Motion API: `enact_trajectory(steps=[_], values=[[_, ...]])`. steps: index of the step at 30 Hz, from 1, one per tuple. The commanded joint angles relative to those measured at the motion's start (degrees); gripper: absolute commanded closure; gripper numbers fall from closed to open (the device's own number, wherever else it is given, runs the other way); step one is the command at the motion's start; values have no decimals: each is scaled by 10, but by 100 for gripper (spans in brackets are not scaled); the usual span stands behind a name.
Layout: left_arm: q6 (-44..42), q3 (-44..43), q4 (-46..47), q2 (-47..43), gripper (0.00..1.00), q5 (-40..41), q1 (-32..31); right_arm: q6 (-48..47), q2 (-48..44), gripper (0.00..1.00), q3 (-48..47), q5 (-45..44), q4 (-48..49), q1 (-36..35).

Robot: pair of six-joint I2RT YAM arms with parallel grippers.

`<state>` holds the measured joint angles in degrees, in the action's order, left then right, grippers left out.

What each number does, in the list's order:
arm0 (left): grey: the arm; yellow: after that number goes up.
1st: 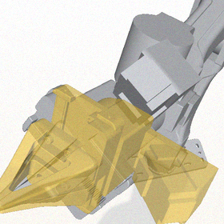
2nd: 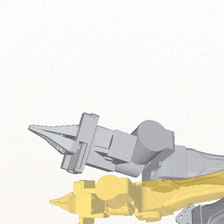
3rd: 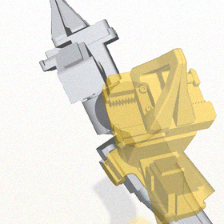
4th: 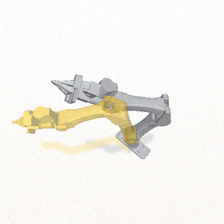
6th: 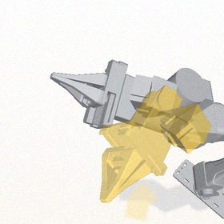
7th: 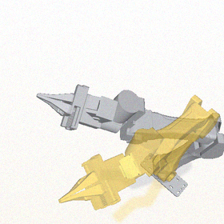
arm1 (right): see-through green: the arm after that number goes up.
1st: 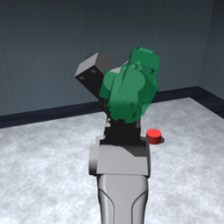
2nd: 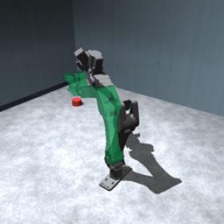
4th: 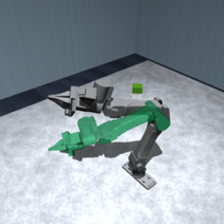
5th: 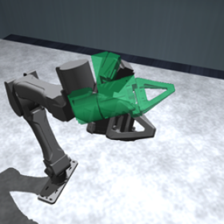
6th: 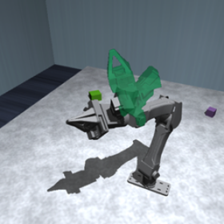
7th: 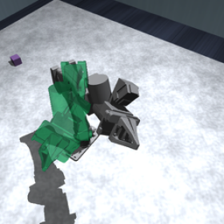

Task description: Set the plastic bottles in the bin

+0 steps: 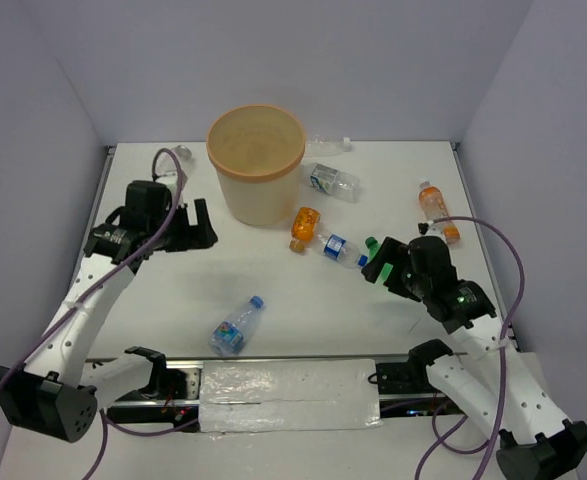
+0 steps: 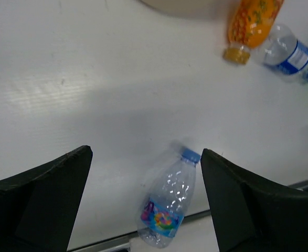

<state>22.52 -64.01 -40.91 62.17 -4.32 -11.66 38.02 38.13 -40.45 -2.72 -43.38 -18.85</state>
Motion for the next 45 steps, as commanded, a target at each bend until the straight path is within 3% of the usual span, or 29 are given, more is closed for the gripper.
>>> enact_trajectory(steps=[1, 8, 12, 23, 31, 39, 45], values=[[14, 26, -23, -32, 2, 2, -40, 64, -7, 0, 26, -19, 25, -36], [84, 64, -46, -29, 3, -9, -92, 13, 66, 0, -28, -110, -13, -37], [106, 75, -16, -38, 2, 12, -101, -27, 169, 1, -99, -162, -26, -23], [73, 13, -25, 21, 0, 41, -110, -146, 369, 1, -186, -120, -21, 46], [63, -11, -26, 41, 0, 55, -110, -169, 454, 1, -184, -99, -14, 73], [42, -15, -41, 51, 0, 106, -111, -162, 534, 9, -181, -75, 10, 83], [60, -46, -68, 84, 0, 115, -111, -148, 557, 29, -188, -105, 6, 84]])
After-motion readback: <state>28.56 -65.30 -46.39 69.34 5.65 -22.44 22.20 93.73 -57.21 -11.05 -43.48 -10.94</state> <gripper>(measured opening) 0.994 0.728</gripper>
